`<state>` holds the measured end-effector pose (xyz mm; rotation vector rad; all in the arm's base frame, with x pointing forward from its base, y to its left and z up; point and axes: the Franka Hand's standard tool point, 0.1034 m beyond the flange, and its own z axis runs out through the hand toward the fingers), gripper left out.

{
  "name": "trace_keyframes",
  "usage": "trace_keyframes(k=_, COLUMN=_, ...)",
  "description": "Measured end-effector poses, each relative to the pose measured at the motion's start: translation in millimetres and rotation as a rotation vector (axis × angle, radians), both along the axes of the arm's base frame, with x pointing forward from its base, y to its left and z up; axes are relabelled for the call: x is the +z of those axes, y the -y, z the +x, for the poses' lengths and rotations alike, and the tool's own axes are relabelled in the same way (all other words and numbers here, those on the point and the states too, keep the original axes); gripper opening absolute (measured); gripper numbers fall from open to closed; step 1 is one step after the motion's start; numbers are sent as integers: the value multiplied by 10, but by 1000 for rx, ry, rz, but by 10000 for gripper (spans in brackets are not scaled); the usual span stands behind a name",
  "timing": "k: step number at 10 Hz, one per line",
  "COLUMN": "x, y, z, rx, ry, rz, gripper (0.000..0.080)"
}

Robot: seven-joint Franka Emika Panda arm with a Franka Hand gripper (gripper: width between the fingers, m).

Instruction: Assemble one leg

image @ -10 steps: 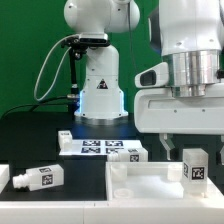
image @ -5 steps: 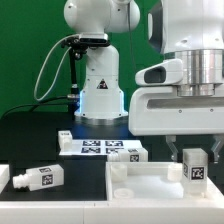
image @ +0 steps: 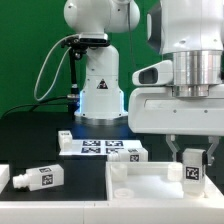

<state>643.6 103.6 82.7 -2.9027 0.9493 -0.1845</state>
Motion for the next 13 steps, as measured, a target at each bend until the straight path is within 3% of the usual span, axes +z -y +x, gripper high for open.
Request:
trace_keyframes(k=3, x=-6, y=-22, z=-41, rx=-469, ry=-42, rz=53, gripper=285)
trace_keyframes(k=6, x=-19, y=-21, z=-61, rx=-892, ry=-75, rz=146, gripper=286)
trace_keyframes(k=7, x=-21, y=-23, z=-62, rx=-895, ry=-76, rz=146, gripper=287)
trace_keyframes(k=8, x=-25, y=-25, z=-64, rx=-873, ry=-75, rz=143, gripper=373)
trace_keyframes(k=9, x=-25, y=-33, z=-65, rx=-814, ry=-73, rz=133, gripper=509)
trace_keyframes(k=10, x=-11, y=-77, z=-55, rx=-615, ry=-63, rz=97, gripper=509)
trace_keyframes(k=11, x=-10, y=-104, z=-57, rx=-471, ry=-58, rz=82, gripper=619)
trace_keyframes(k=13, x=-19, y=-141, z=-77, rx=-363, ry=-40, rz=70, gripper=648)
